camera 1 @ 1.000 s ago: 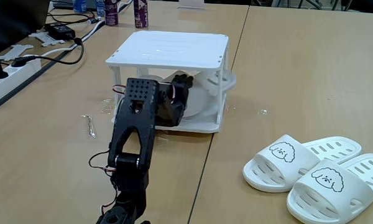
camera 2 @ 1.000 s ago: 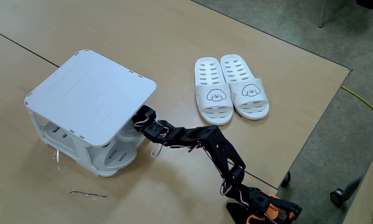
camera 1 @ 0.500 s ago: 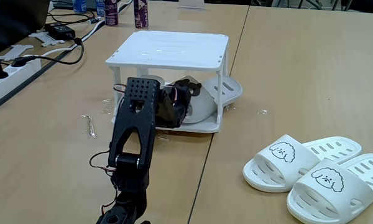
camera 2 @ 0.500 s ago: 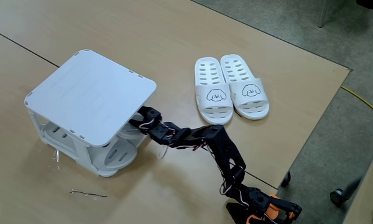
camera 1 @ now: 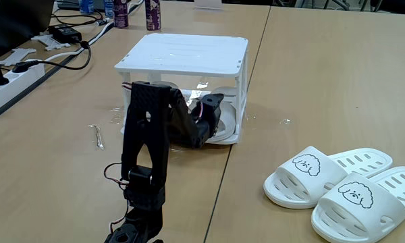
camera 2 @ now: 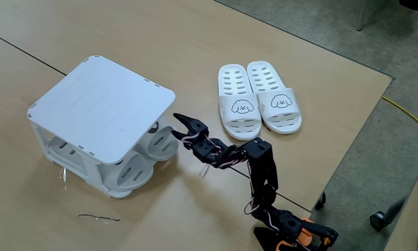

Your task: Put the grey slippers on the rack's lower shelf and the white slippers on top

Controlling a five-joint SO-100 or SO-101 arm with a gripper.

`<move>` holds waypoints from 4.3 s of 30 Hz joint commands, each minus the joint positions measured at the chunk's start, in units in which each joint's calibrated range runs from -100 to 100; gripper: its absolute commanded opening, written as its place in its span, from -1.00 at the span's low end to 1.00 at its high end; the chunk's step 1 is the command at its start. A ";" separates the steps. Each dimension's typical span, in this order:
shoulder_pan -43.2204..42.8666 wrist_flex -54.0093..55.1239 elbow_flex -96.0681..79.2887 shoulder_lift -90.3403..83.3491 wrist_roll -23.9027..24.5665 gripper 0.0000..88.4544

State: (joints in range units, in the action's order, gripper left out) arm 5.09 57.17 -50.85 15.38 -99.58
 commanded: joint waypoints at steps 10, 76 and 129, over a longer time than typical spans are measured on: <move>-3.53 3.57 -40.13 -50.00 -0.42 -0.96; 31.67 -38.36 56.49 -1.20 -0.42 -0.98; -18.09 -76.41 142.55 43.56 -0.42 -0.91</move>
State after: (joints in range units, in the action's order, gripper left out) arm -13.63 -21.63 87.69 60.66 -99.58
